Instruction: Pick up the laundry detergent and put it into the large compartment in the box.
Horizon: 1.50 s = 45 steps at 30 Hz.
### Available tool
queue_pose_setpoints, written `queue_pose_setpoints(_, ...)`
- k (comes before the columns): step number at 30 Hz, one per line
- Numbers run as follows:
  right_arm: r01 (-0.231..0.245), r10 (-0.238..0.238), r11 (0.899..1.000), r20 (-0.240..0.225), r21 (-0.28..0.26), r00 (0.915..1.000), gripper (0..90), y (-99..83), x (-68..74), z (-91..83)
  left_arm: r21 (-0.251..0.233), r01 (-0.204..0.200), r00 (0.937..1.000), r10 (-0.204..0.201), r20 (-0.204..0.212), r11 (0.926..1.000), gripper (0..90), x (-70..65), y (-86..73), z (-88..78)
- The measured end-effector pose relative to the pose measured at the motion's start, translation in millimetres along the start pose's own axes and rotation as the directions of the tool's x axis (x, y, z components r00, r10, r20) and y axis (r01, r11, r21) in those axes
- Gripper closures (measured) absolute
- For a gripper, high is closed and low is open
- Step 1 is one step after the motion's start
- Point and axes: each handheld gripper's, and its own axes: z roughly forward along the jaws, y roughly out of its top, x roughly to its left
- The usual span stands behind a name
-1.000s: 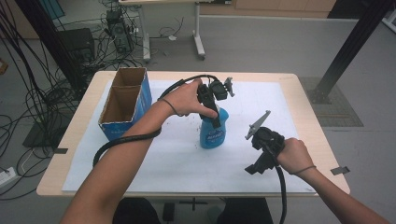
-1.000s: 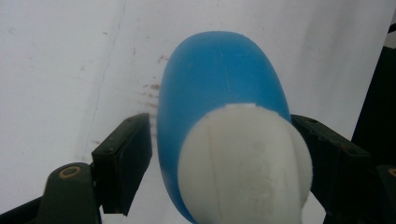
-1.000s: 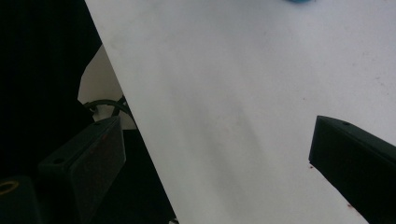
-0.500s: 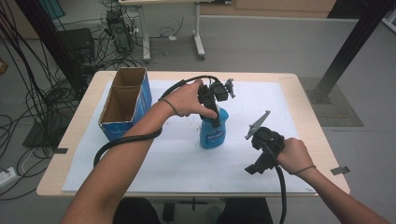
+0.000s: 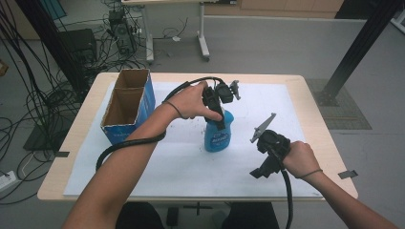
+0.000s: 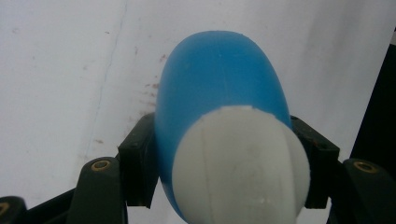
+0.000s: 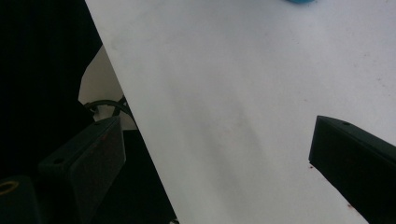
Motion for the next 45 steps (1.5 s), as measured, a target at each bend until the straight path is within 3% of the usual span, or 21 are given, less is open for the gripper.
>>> queue_pose_setpoints(45, -0.004, 0.004, 1.0, 0.0, 0.008, 1.0, 3.5, 1.4, -0.9, 0.2, 0.004, -0.008, 1.0, 0.008, -0.005, 1.0, 37.2, -0.2, 0.3, -0.3)
